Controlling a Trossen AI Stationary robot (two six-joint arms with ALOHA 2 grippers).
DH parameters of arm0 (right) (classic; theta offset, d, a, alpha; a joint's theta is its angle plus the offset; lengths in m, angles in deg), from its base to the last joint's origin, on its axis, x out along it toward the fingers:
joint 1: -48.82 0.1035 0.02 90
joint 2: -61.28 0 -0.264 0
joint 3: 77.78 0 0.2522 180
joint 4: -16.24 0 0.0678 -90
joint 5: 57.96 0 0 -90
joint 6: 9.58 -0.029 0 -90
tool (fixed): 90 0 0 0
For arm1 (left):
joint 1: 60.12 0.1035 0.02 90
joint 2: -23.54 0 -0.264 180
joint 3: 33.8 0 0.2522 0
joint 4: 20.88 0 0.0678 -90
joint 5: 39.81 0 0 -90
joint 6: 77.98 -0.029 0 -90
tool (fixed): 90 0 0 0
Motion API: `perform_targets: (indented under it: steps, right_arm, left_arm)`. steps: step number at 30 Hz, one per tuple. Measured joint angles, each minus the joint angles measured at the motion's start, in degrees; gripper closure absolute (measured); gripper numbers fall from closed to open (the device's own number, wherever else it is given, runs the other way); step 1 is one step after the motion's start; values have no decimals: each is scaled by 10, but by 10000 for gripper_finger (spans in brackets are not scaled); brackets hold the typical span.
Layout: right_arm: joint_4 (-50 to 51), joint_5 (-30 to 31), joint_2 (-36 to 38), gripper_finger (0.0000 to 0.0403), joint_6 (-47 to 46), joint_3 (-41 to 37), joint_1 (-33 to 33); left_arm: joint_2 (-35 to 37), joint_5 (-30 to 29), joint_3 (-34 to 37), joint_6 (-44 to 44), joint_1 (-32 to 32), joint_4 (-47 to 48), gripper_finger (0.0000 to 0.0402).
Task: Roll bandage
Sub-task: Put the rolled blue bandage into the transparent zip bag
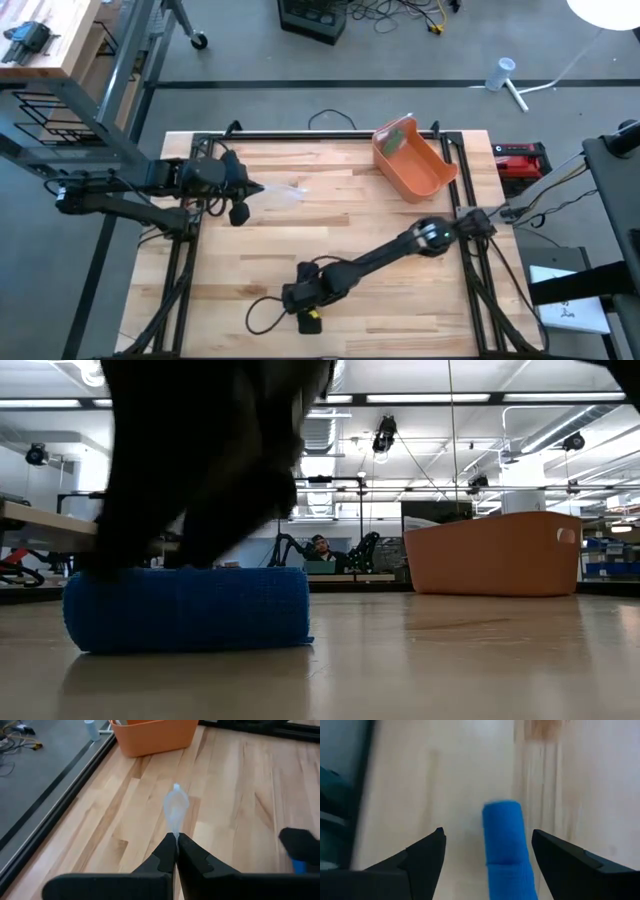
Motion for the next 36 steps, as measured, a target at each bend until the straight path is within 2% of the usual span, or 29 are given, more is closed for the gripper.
perform_targets:
  steps: [7, 13, 21, 25, 30, 36]
  right_arm:
    - [78, 59, -60, 138, 5, 77, 0]
    - [76, 58, -74, 172, 9, 80, -1]
    - [72, 59, -71, 244, 7, 80, -1]
    - [87, 59, -48, 281, -1, 88, -1]
    - [172, 78, -4, 317, 23, 146, -4]
    - [202, 152, 133, 336, 45, 146, -14]
  left_arm:
    - [1, -6, 1, -10, 0, -1, 401]
    - [2, -14, 1, -11, 0, -3, 401]
    - [24, -14, 1, -11, 0, -18, 401]
    - [48, -10, 0, -21, 0, -32, 401]
    - [75, 66, 0, -57, 0, -80, 401]
    - [88, 117, 0, -116, 0, -168, 401]
